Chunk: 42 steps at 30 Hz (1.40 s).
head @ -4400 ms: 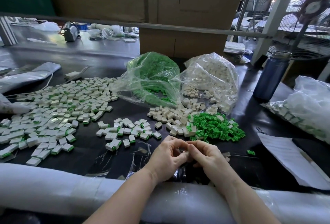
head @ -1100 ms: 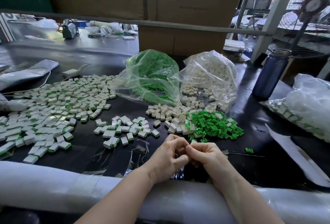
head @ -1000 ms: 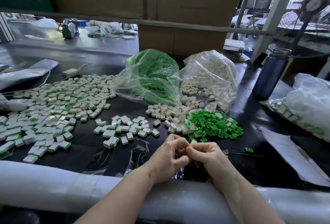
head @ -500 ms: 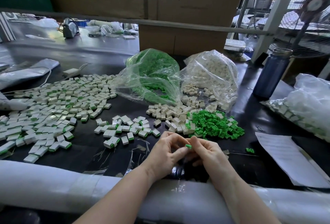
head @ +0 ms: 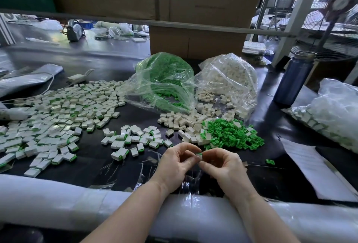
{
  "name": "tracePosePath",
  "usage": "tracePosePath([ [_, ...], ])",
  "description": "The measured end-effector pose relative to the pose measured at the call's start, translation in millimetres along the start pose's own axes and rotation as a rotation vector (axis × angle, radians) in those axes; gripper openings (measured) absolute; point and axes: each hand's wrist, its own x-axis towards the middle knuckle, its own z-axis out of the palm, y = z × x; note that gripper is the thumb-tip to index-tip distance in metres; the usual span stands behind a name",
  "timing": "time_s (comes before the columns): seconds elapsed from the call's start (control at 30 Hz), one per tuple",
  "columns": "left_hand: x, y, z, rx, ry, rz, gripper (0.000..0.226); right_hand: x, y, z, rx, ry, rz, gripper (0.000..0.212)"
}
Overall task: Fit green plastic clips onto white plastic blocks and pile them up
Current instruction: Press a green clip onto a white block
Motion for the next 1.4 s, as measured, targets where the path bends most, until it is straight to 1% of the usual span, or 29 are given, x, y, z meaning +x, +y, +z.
tracePosePath([
  [0.1, -0.6, 0.4, 0.5, -0.004, -0.001, 0.003, 0.013, -0.3, 0.2, -0.5, -0.018, 0.000, 0.003, 0.009],
  [0.23, -0.5, -0.3, 0.2, 0.083, 0.036, 0.048, 0.010, 0.2, 0.5, -2.0, -0.013, 0.024, 0.017, 0.009],
  [0.4, -0.7, 0.0, 1.1, 0.115, 0.044, 0.082, 0.014, 0.3, 0.1, -2.0, 0.074, 0.002, 0.052, 0.011],
  [0.57, -1.0, 0.2, 1.2, 0.112, 0.007, 0.090, 0.021, 0.4, -1.3, -2.5, 0.145, -0.022, 0.083, 0.013],
  [0.7, -0.9, -0.6, 0.6, 0.106, 0.001, 0.086, 0.021, -0.5, -2.0, -3.1, 0.175, -0.058, 0.094, 0.015],
  [0.9, -0.9, -0.8, -0.7, 0.115, -0.019, 0.067, 0.025, 0.1, -1.0, -3.0, 0.175, -0.075, 0.110, 0.018],
  [1.1, -0.3, -1.6, -0.6, 0.108, -0.087, 0.050, 0.020, 2.1, 2.0, -3.1, 0.173, -0.079, 0.116, 0.020],
  [1.3, 0.4, -3.7, 0.1, 0.046, -0.060, 0.041, 0.022, 2.0, 3.0, -4.2, 0.214, -0.078, 0.116, 0.025],
  [1.4, 0.4, -3.4, -0.2, 0.059, -0.084, 0.043, 0.021, 2.0, 3.4, -4.4, 0.226, -0.085, 0.126, 0.026],
])
